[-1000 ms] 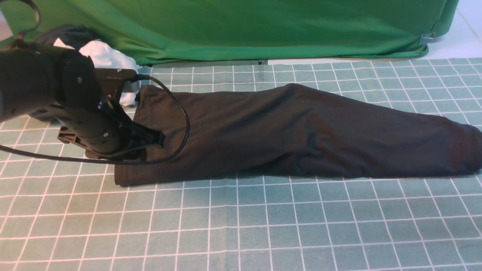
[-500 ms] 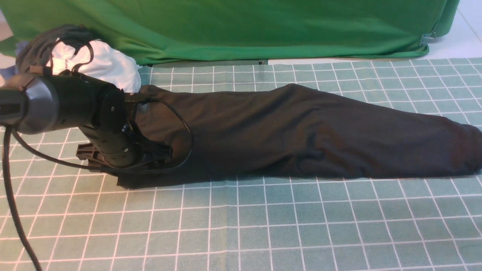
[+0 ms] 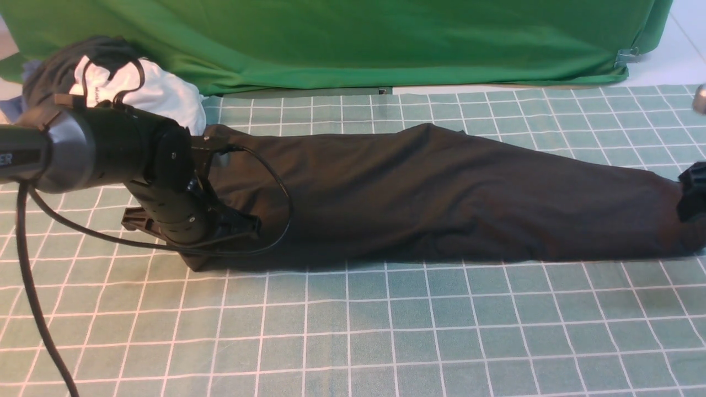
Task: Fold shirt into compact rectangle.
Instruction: 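Pull the folded dark garment lengthwise by its ends to straighten it flat on the table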
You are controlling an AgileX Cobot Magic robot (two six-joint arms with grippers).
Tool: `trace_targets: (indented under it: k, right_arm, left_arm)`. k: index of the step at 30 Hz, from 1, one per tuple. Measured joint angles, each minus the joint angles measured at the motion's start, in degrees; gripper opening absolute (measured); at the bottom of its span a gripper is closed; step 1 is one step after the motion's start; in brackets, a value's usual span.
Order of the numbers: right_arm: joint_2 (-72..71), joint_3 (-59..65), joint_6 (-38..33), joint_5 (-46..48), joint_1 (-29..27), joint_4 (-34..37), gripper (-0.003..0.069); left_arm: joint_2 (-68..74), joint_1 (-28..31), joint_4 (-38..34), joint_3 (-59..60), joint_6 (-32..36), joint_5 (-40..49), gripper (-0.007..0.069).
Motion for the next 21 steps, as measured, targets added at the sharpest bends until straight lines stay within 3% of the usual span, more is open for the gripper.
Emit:
trace_targets:
  k: [7, 9, 11, 14, 17, 21]
  right_arm:
    - [7.8, -0.1, 0.4, -4.9, -0.1, -0.5, 0.0557]
    - [9.6, -0.5, 0.4, -5.4, -0.1, -0.5, 0.0532]
    - [11.0, -1.6, -0.3, -5.4, -0.1, -0.5, 0.0446]
    - [11.6, -2.9, -2.7, -5.0, -0.1, -1.1, 0.0176]
    - [10.6, -4.0, -3.0, -1.3, -0.1, -3.0, 0.0045]
    - [7.0, -4.1, -2.5, 6.6, -0.1, -4.2, 0.0029]
  left_arm:
    - [0.0, 0.0, 0.2, -0.1, 0.8, 0.4, 0.0052]
    - [0.0, 0.0, 0.3, -0.1, 0.9, 0.4, 0.0052]
    - [0.0, 0.0, 0.5, -0.1, 1.3, 0.5, 0.0052]
    - [-0.5, 0.0, 1.1, -0.1, 1.7, 1.0, 0.0052]
    - [-2.1, 0.0, 2.7, -0.1, 1.9, 3.2, 0.0049]
    - [-5.7, 0.0, 3.7, 1.5, 1.9, 5.7, 0.0049]
